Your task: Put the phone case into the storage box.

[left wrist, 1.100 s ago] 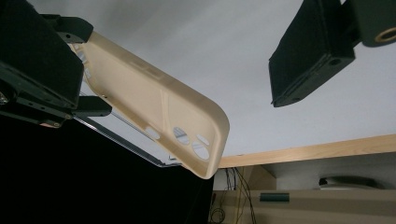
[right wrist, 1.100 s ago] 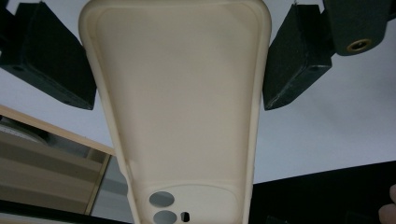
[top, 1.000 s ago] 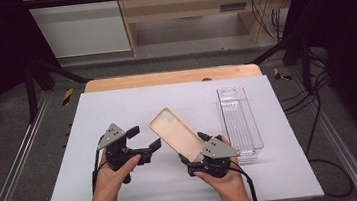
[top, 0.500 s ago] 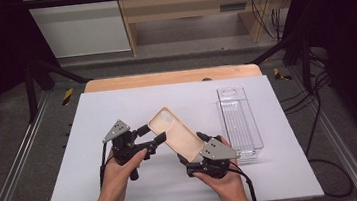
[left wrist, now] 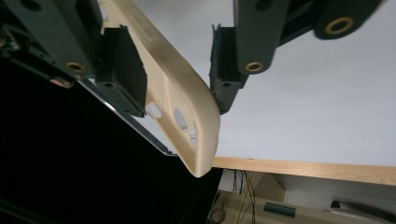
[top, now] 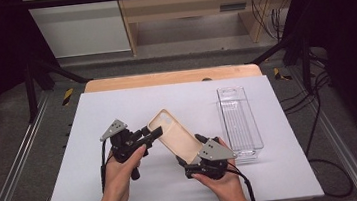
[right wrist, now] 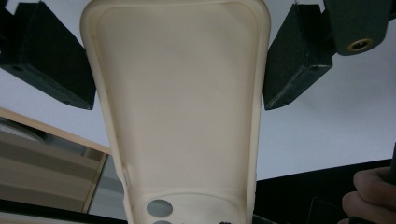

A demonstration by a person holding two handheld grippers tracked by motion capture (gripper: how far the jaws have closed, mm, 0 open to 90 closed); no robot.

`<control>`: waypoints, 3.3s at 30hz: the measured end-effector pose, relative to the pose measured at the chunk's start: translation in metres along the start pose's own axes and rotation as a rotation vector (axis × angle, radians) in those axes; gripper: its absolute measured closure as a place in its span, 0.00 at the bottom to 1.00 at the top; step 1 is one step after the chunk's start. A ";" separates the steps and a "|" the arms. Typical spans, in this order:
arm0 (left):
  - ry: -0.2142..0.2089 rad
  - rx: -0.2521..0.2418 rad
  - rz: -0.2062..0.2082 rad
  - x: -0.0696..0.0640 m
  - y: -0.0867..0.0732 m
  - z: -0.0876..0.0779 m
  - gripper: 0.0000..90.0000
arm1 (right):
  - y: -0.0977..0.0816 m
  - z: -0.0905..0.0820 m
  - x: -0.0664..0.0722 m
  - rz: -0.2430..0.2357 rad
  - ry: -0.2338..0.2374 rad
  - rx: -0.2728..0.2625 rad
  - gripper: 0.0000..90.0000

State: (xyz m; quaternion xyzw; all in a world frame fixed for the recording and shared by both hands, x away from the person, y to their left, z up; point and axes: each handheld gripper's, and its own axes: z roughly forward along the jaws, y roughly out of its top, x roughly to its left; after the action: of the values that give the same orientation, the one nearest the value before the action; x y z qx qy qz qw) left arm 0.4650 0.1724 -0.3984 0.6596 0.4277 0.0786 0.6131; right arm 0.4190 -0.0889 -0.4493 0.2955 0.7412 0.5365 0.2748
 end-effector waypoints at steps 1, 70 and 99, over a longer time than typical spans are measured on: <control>-0.007 -0.004 -0.018 0.001 0.000 0.000 0.69 | -0.001 0.000 0.000 0.001 -0.002 0.002 0.13; 0.001 -0.024 0.124 -0.053 -0.003 0.002 0.89 | 0.059 0.018 -0.013 0.089 0.068 0.124 0.04; -0.003 -0.022 0.075 -0.050 -0.009 0.005 0.88 | 0.057 0.025 -0.009 0.098 0.048 0.154 0.13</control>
State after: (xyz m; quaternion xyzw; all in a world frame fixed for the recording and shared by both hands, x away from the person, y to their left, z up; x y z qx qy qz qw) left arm 0.4332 0.1349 -0.3863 0.6685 0.4011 0.1051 0.6174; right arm 0.4513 -0.0650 -0.4005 0.3389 0.7712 0.4977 0.2067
